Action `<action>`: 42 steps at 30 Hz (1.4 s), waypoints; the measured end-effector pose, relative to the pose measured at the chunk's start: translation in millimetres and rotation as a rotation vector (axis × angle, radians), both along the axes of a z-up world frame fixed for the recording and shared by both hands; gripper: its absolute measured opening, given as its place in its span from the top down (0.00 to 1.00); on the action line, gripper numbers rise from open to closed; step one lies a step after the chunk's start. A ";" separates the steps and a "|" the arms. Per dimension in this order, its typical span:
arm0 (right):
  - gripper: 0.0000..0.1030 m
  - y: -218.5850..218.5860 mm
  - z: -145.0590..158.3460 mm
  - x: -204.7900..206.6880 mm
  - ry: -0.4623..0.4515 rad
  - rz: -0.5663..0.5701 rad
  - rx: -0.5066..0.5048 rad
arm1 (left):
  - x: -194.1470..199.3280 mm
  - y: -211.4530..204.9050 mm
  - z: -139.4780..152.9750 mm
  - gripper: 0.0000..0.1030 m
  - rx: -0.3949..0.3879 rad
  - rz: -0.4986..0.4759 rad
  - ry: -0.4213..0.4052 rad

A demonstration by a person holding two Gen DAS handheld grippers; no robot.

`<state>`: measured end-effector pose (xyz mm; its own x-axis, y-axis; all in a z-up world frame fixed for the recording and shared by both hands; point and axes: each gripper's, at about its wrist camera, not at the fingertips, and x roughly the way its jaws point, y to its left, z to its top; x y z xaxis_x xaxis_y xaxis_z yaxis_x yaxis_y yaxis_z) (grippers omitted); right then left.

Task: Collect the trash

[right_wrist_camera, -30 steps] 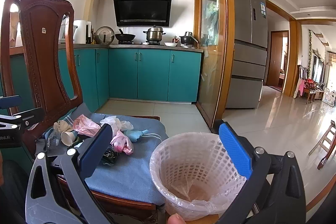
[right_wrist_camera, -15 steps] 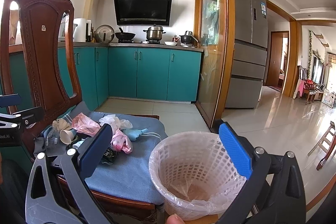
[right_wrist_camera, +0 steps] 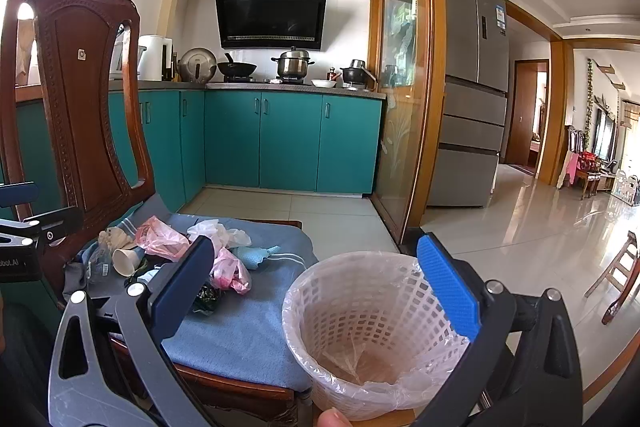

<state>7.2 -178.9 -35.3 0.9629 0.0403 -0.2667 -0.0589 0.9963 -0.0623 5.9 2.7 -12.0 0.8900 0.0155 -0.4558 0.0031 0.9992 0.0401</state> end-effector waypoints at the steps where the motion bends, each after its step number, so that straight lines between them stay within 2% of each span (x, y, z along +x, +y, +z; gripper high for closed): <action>1: 0.03 0.1 -0.2 0.1 0.003 0.000 -0.003 | 0.1 0.2 -0.2 0.03 0.000 0.000 -0.001; 16: 0.03 4.1 -2.5 6.1 0.030 0.001 -0.017 | 5.0 4.1 -4.4 0.03 -0.008 0.007 0.016; 22: 0.03 8.2 -4.3 14.2 0.084 0.000 -0.074 | 12.5 7.0 -10.7 0.03 -0.014 0.011 0.040; 30: 0.03 13.6 -7.3 26.5 0.097 0.009 -0.072 | 26.3 14.6 -22.9 0.03 -0.029 0.024 0.080; 32: 0.03 15.5 -9.2 30.4 0.106 0.012 -0.072 | 30.4 16.4 -27.9 0.03 -0.030 0.028 0.101; 36: 0.03 22.1 -18.7 47.9 0.212 0.092 -0.048 | 45.4 23.3 -45.2 0.03 0.005 0.080 0.200; 40: 0.04 32.8 -30.4 61.5 0.291 0.096 -0.066 | 53.8 37.1 -66.2 0.03 -0.004 0.098 0.282; 42: 0.11 39.4 -38.1 66.7 0.301 0.126 -0.070 | 52.5 43.9 -78.6 0.03 -0.006 0.106 0.309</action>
<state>73.9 -139.6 -73.4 0.8293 0.1252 -0.5445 -0.2074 0.9739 -0.0919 58.4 46.6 -90.5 0.7029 0.0977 -0.7045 -0.0901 0.9948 0.0480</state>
